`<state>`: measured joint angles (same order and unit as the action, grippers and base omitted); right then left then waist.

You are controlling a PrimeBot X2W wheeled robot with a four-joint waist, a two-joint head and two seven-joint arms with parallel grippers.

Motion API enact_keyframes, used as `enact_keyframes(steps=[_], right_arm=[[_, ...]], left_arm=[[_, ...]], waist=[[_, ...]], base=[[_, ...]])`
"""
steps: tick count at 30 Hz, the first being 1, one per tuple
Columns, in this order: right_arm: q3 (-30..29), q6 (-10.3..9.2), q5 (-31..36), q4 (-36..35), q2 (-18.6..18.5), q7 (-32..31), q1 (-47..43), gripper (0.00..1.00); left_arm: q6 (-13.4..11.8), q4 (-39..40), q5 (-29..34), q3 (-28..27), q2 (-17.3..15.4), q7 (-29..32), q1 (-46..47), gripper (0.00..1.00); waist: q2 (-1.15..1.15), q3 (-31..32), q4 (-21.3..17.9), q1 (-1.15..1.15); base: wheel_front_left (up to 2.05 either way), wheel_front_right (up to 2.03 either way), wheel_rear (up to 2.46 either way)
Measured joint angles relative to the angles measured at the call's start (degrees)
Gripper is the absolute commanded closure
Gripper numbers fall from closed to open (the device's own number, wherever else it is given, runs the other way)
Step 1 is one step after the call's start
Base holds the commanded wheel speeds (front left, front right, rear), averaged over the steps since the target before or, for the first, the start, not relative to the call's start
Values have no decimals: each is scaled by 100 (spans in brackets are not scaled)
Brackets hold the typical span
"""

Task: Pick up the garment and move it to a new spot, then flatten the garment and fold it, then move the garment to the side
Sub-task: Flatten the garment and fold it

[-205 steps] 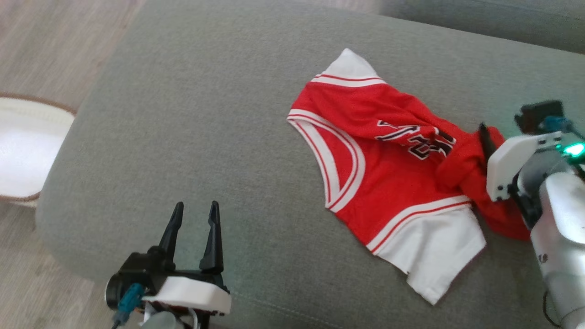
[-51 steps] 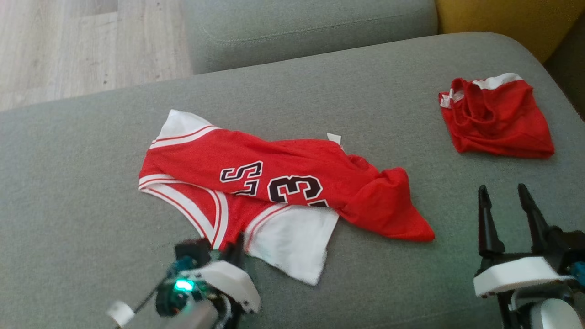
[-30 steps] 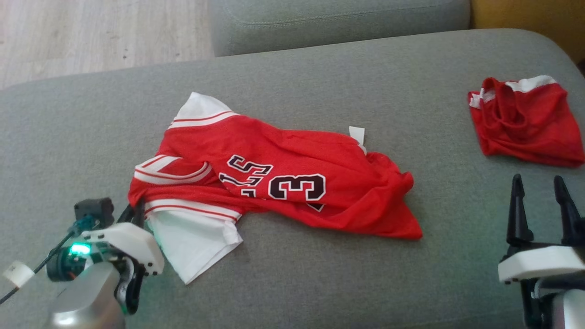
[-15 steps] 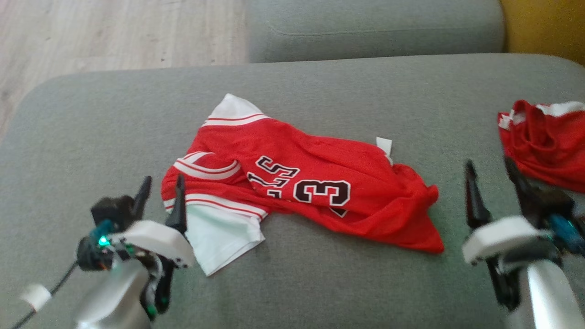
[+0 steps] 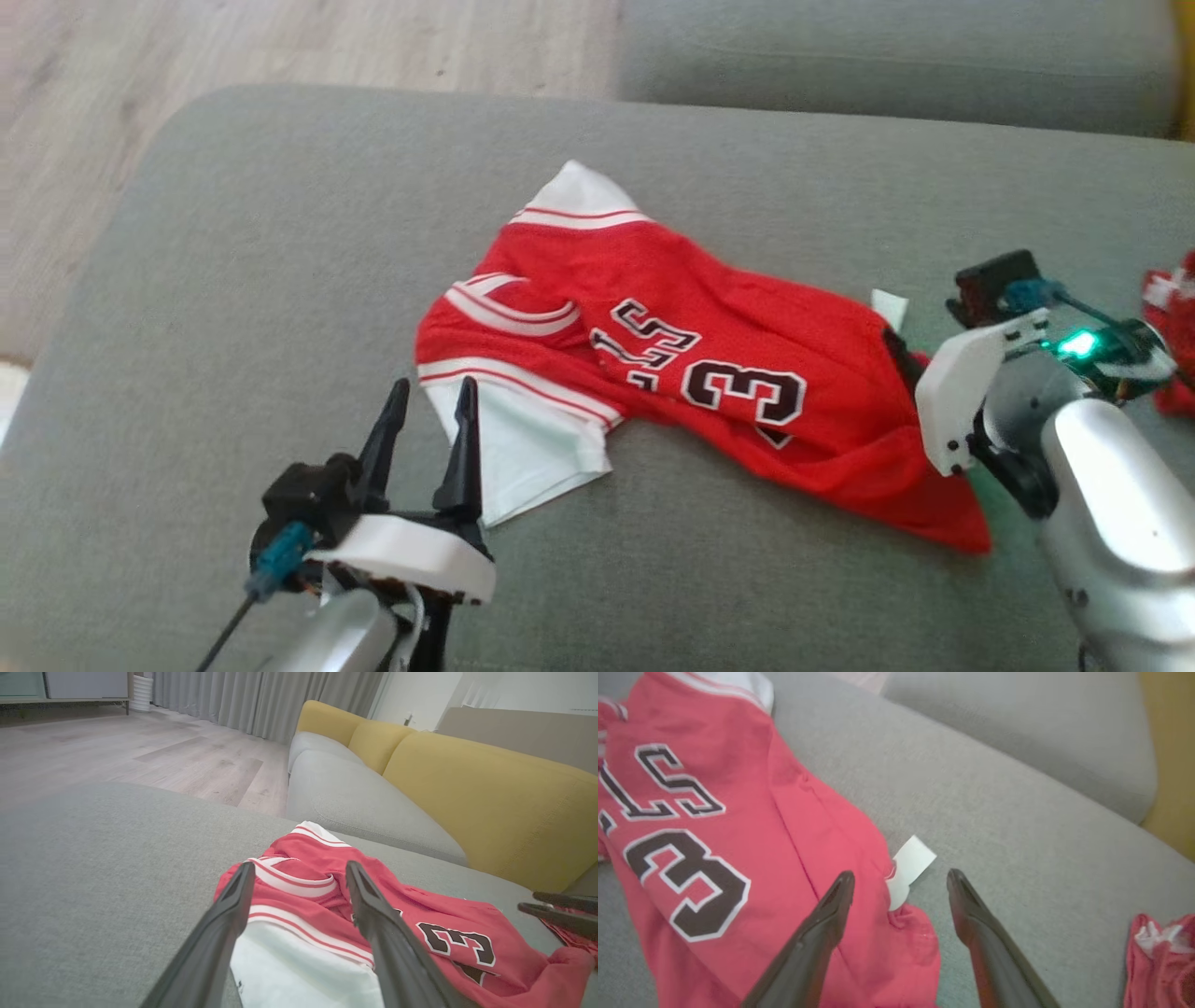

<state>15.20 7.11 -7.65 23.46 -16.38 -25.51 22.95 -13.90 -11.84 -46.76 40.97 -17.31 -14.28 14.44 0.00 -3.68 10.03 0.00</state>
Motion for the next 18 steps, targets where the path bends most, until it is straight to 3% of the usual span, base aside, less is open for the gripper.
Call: enact_keyframes(steps=[9,10,11,12,13,18], right_arm=[[914,0,-922,787,-646,-1000,669,3],[980,0,-999,869,-678,-1089,733,22],[1055,0,-1087,923,-717,-1181,786,55],[1104,0,-1178,979,-744,-1252,841,67],[1165,0,-1251,1005,-784,-1298,884,100],[1313,0,-1362,1047,-1094,-1125,1229,100]], left_arm=[[-74,316,186,24,169,-1,-90,0],[-74,331,207,16,177,-1,-89,0],[-74,346,220,5,188,-1,-89,0],[-74,352,248,-10,196,-1,-89,0],[-73,360,261,-21,205,-1,-89,0],[-63,372,349,-99,265,-1,-90,0]], waist=[[0,-370,520,1],[0,-406,561,1],[0,-442,600,0],[0,-474,632,1],[0,-503,659,1],[0,-614,708,0]], base=[[0,0,0],[0,0,0],[0,0,0],[0,0,0],[0,0,0],[0,0,0]])
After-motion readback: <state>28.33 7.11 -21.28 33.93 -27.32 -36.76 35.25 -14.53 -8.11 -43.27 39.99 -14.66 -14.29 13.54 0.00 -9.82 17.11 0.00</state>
